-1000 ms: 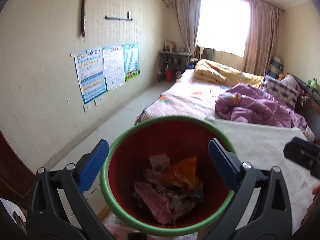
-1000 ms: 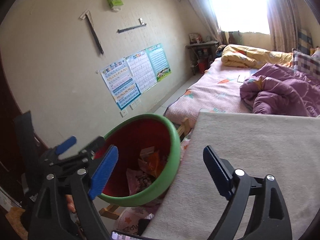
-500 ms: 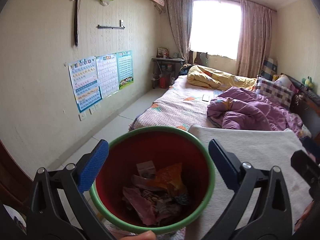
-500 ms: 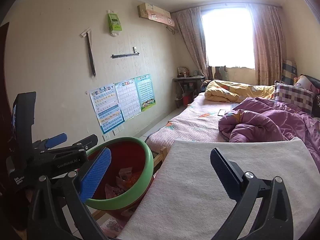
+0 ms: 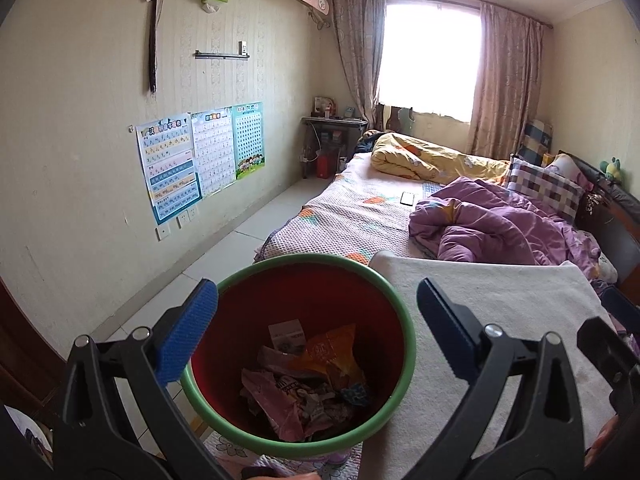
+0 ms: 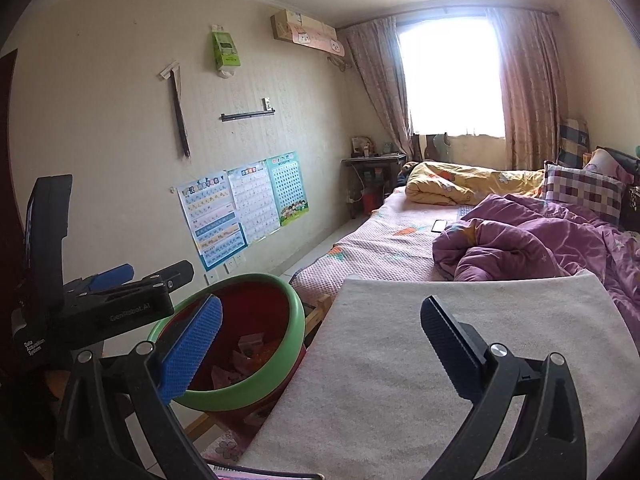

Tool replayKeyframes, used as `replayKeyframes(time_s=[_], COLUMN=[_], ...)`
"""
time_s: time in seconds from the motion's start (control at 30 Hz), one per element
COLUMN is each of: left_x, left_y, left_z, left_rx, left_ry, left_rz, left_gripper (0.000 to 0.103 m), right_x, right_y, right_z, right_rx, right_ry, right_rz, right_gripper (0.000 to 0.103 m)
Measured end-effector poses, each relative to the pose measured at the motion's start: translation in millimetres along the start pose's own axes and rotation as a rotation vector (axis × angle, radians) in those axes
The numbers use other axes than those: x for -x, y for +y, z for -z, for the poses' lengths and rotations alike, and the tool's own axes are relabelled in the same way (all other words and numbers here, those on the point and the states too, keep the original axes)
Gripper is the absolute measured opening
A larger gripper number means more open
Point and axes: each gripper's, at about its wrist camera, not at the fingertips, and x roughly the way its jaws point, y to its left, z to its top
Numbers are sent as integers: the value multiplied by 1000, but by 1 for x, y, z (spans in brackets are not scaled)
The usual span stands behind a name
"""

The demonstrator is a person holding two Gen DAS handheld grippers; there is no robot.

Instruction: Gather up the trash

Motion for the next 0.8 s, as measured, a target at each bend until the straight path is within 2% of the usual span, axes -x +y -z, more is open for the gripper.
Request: replayKeyframes(time_s=[0.8], left_x=[3], left_y=[-5], left_z=[1], left_rx=[-19], left_ry=[12], left_rz=[6], left_gripper=[98], right_x=[3], right_y=[6], right_z=[6], right_rx=[-2], right_ry=[14], right_rz=[6], right_gripper=[97])
